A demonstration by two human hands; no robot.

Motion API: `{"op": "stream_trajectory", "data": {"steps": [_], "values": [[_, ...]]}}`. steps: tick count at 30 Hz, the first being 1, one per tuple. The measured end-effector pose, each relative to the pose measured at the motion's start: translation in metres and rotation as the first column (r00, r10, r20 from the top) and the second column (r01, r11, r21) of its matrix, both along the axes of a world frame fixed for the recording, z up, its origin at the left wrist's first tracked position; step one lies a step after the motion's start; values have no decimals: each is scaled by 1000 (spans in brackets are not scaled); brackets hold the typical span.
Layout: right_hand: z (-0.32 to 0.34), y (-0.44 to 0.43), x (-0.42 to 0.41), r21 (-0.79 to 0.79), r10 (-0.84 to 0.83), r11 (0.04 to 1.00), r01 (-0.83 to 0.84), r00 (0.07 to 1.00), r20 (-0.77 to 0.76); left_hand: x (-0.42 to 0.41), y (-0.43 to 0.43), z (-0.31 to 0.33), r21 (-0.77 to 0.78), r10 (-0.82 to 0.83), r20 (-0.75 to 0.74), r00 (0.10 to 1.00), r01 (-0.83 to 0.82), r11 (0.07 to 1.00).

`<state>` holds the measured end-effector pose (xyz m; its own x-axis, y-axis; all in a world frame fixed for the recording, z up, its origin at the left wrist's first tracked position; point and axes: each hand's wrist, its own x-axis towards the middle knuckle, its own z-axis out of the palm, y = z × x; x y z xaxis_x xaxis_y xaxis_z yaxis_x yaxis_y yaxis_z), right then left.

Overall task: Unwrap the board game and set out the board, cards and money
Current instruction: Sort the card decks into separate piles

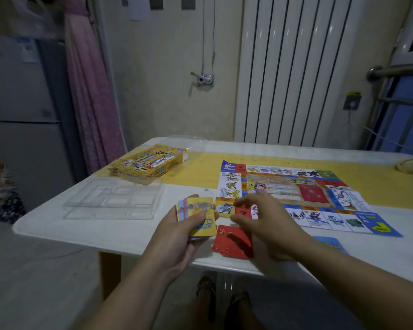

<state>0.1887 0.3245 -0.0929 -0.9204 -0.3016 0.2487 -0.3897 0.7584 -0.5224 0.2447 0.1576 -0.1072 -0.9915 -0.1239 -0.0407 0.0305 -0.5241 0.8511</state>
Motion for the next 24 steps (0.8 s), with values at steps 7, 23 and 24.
{"op": "stream_trajectory", "data": {"steps": [7,23,24], "values": [[28,15,16,-398,194,914,-79,947,257,4,39,2,-145,-129,-30,991,124,982],[31,74,34,-668,253,740,78,888,384,-13,75,7,-228,-123,-27,992,114,967],[29,75,34,-614,222,787,55,904,365,-14,79,6,-255,-126,-32,992,114,960]]}}
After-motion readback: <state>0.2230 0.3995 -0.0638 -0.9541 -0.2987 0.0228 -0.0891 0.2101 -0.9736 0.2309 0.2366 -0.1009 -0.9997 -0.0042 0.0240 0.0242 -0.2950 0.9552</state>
